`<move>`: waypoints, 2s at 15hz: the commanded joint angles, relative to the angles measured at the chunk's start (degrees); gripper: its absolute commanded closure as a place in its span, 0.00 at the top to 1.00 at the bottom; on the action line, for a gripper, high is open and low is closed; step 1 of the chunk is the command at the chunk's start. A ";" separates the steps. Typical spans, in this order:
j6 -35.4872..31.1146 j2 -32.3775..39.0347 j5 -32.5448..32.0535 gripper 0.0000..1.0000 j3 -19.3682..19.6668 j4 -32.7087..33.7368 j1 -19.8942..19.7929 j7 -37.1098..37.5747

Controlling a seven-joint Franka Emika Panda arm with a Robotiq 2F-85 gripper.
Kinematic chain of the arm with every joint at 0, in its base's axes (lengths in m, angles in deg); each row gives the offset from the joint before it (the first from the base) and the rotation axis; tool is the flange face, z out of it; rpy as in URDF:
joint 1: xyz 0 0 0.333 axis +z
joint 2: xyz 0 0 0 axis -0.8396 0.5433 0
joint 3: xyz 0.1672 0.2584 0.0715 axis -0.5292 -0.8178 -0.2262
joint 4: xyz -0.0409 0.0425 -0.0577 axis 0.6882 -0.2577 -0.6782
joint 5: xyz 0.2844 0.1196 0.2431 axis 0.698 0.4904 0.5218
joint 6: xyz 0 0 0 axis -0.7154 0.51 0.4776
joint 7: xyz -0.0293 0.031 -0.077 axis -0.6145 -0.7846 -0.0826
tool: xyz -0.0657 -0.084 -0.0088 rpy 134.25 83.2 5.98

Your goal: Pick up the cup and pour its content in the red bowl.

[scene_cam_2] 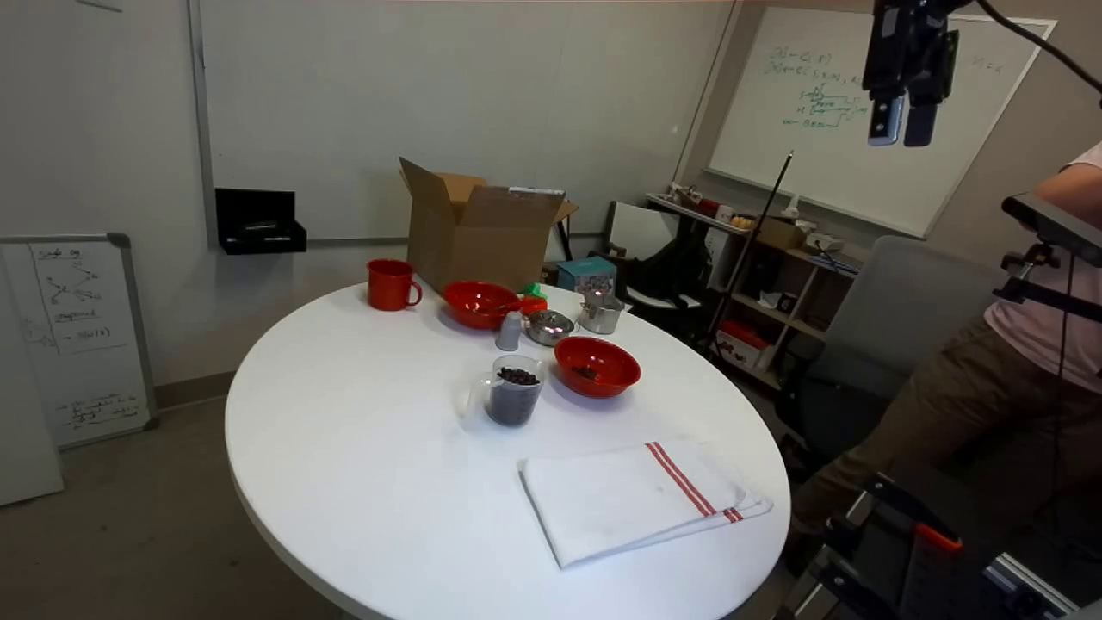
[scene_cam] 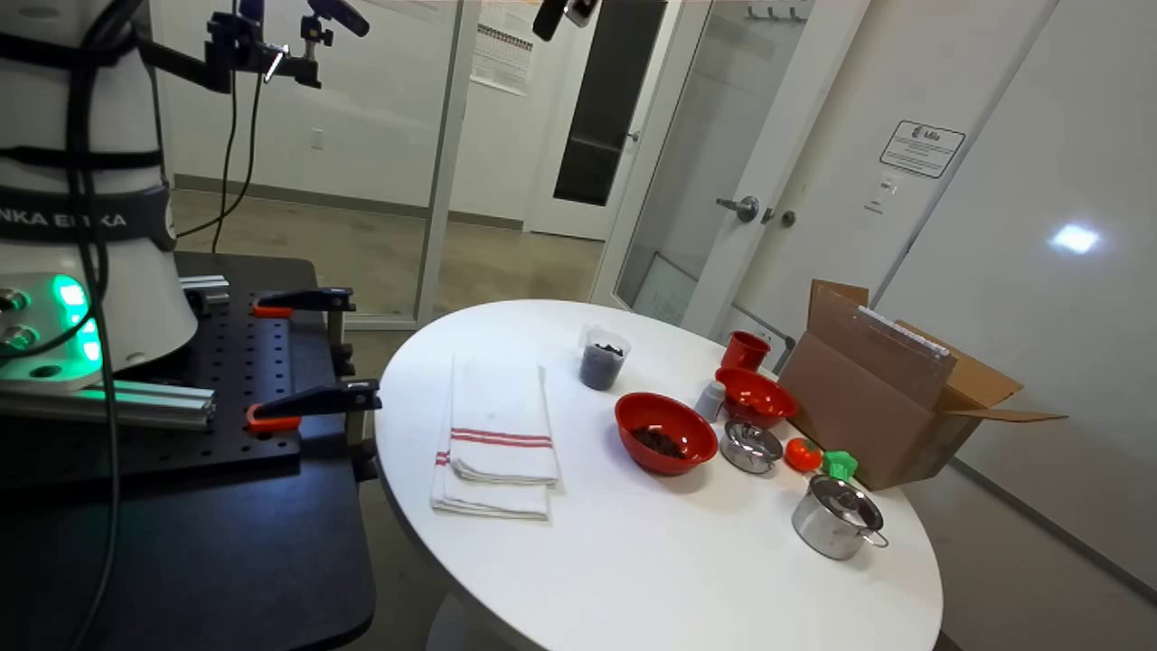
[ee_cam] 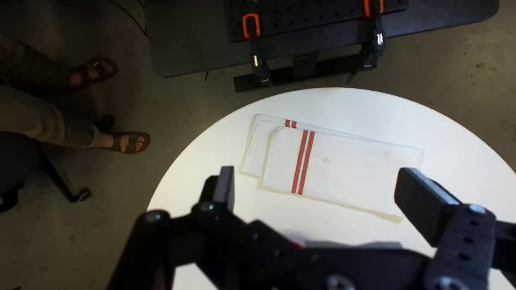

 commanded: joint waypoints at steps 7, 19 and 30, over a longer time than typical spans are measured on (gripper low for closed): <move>-18.16 8.89 4.93 1.00 -1.88 2.43 -0.70 27.59; -17.47 15.49 3.21 1.00 -2.72 5.52 0.20 46.52; -17.28 34.94 -1.69 1.00 -2.59 21.70 6.74 82.58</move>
